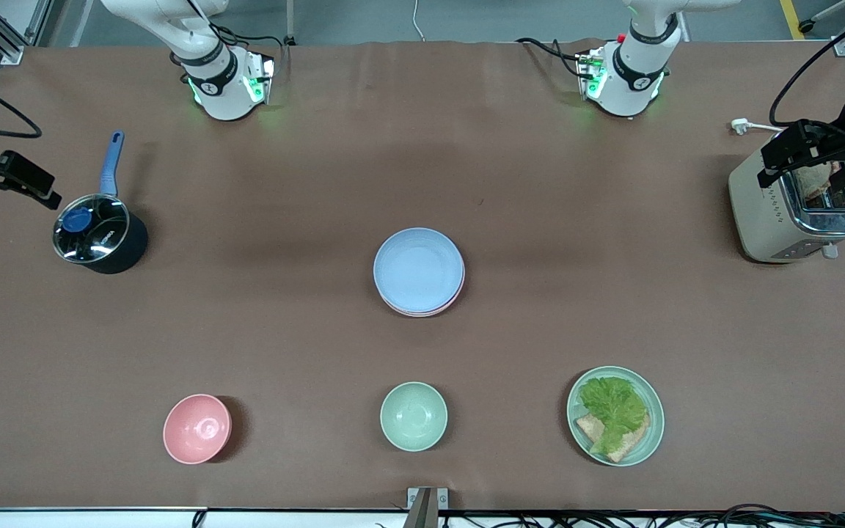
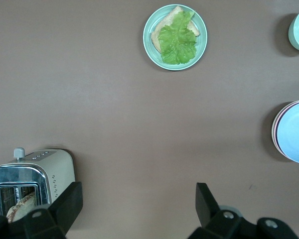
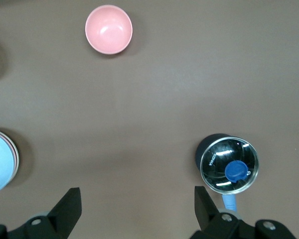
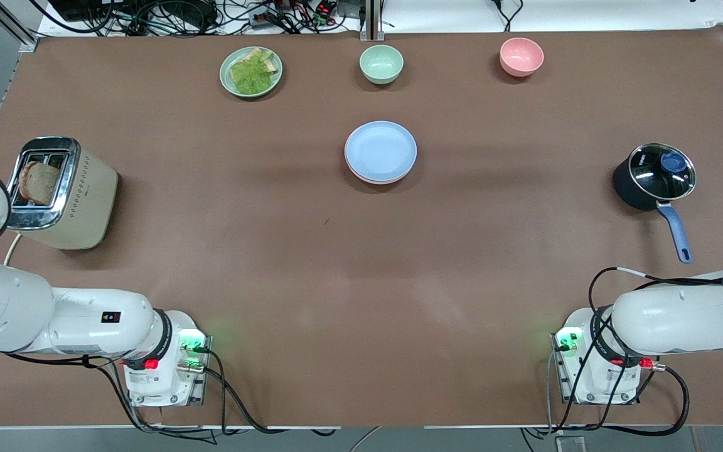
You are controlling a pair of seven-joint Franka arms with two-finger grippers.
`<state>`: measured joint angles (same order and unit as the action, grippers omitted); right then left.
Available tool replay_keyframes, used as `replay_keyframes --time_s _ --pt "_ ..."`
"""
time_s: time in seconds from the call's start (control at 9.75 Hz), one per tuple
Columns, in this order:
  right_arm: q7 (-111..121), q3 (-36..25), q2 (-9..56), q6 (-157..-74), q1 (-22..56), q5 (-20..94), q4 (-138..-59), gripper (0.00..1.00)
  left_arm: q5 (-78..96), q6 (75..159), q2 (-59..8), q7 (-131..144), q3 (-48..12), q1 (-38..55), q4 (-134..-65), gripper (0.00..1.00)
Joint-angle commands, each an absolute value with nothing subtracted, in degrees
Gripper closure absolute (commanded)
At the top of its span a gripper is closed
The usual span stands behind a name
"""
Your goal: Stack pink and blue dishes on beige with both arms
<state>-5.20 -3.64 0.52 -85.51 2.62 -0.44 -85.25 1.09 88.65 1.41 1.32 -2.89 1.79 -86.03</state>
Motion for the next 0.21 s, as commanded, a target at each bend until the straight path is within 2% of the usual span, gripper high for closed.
replay_keyframes --time_s 0.0,0.1 --pt "-3.96 -5.10 1.06 -82.18 2.90 -0.88 -83.85 0.00 -0.09 88.07 1.58 1.84 -3.51 1.58 -87.71 0.00" --pt "-4.04 -5.27 1.14 -82.44 2.81 -0.97 -83.85 0.00 -0.09 88.07 1.58 1.76 -3.52 1.58 -87.71 0.00"
